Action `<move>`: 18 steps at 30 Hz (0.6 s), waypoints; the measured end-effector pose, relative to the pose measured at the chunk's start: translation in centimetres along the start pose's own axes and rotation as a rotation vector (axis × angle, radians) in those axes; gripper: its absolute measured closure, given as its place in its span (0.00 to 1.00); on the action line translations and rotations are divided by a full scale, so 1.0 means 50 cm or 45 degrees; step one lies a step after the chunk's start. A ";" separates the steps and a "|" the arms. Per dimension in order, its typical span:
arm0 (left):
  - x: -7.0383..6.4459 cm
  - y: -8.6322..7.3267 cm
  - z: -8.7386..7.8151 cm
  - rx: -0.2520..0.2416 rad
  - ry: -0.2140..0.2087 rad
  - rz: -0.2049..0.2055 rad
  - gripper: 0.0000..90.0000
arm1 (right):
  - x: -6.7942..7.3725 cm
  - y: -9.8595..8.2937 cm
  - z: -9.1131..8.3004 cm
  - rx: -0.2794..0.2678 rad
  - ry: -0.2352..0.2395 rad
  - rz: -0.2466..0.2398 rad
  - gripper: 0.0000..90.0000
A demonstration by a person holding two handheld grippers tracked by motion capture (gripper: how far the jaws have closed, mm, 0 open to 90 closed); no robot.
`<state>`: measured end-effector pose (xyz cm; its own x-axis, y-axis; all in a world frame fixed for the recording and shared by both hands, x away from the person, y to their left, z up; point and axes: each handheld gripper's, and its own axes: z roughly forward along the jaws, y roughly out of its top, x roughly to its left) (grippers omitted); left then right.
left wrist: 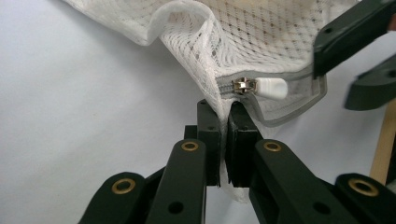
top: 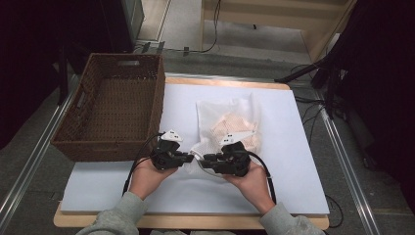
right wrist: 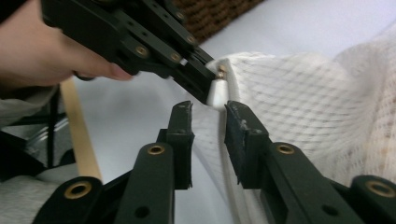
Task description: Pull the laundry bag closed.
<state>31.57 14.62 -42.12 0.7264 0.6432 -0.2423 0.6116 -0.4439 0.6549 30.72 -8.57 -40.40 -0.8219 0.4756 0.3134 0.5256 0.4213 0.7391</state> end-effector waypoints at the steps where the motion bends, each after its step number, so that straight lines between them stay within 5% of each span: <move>1: 0.000 0.000 0.000 0.000 0.000 -0.001 0.96 | 0.002 0.002 -0.002 -0.002 0.001 -0.002 0.81; 8: -0.002 0.001 -0.003 -0.023 -0.016 -0.002 0.96 | -0.004 -0.003 0.017 0.068 0.015 0.006 0.81; 18: -0.013 -0.001 0.009 0.001 -0.035 0.026 0.96 | -0.016 -0.002 0.033 0.074 0.037 0.049 0.79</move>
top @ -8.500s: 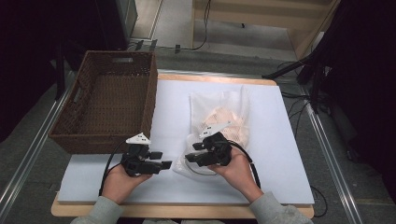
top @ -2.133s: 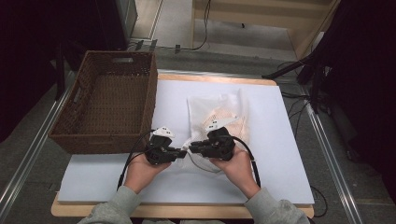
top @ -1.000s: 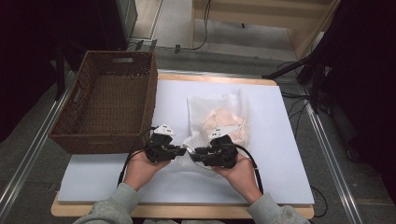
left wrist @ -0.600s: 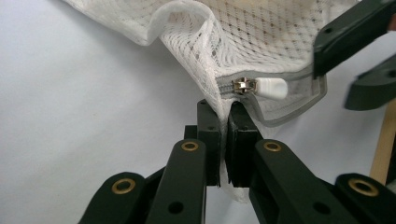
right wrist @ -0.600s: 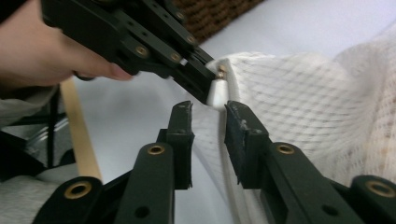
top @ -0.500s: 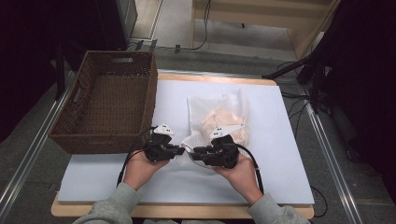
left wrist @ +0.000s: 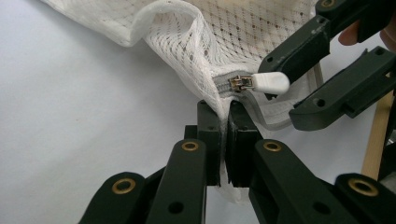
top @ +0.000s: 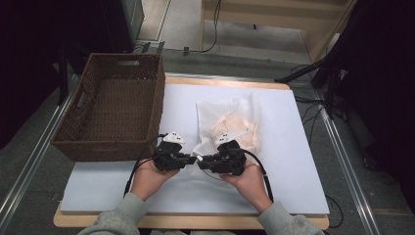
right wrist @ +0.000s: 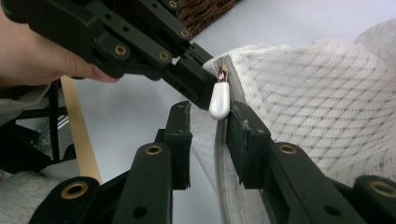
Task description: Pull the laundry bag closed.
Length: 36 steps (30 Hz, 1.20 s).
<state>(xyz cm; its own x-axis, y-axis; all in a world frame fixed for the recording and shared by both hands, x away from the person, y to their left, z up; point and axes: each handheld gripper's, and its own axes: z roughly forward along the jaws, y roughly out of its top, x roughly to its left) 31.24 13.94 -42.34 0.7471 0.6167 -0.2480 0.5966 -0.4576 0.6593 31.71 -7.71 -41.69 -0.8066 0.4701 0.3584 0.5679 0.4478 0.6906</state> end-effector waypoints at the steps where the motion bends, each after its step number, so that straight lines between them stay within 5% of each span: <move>1: 0.000 0.000 0.000 0.000 0.000 0.000 0.96 | 0.000 0.000 0.000 0.000 0.000 0.000 0.79; 18: -0.009 -0.003 0.012 0.029 -0.003 0.022 0.96 | -0.011 0.003 0.003 -0.009 0.018 0.057 0.92; 28: -0.004 0.000 0.004 0.017 -0.009 0.026 0.90 | -0.006 0.006 0.002 0.014 -0.009 0.023 0.97; 36: 0.002 0.006 -0.003 0.014 -0.096 -0.062 0.97 | -0.008 0.006 -0.005 -0.002 -0.007 0.024 0.97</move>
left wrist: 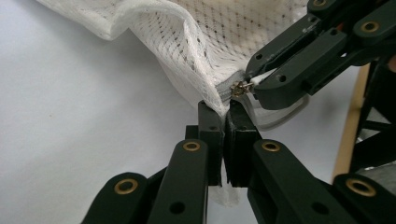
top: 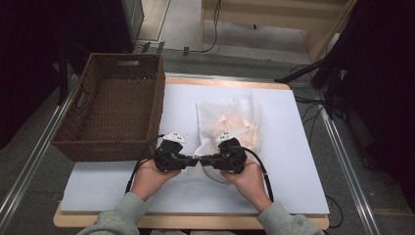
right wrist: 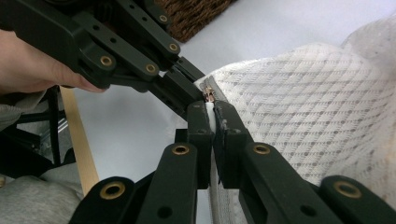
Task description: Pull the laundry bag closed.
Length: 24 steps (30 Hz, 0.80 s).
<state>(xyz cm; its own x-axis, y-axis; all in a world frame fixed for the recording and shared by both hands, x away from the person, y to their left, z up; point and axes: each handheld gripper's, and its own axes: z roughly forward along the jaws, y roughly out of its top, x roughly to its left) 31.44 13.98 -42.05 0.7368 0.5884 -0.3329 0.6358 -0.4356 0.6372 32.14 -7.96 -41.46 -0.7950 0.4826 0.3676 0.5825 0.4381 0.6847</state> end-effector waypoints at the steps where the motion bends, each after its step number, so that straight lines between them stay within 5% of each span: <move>1: 0.000 0.000 0.000 0.000 0.000 0.000 0.98 | 0.000 0.000 -0.002 -0.001 -0.001 -0.001 0.97; 15: 0.002 0.005 -0.020 -0.008 0.123 0.038 0.98 | -0.012 0.000 -0.022 -0.002 -0.041 -0.008 0.97; 24: 0.014 -0.002 -0.019 -0.001 0.130 0.011 0.98 | -0.027 -0.006 -0.042 0.029 -0.063 -0.009 0.97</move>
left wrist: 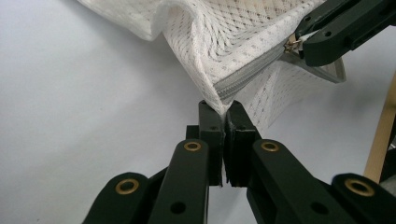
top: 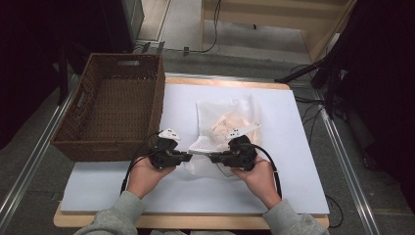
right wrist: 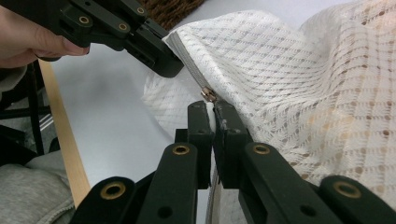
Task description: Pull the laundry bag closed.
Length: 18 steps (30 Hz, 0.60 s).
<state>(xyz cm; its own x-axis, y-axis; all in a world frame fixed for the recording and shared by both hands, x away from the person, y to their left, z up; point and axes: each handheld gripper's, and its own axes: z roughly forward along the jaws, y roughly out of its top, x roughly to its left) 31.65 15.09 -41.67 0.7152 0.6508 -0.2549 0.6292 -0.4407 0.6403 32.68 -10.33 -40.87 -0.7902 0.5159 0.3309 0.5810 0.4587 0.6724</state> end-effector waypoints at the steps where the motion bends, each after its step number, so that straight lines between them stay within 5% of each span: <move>1: 0.000 0.000 0.000 0.000 0.000 0.000 0.97 | 0.000 0.000 0.001 0.003 -0.002 -0.001 0.97; 18: -0.003 -0.001 0.002 0.011 0.011 0.004 0.97 | -0.003 0.000 0.003 0.019 0.008 -0.007 0.97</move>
<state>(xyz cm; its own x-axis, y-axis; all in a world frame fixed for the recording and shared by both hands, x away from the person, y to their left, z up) 31.52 14.96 -41.73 0.7144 0.6550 -0.2464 0.6297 -0.4480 0.6346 32.83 -10.30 -41.01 -0.7947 0.5086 0.3314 0.5793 0.4723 0.6643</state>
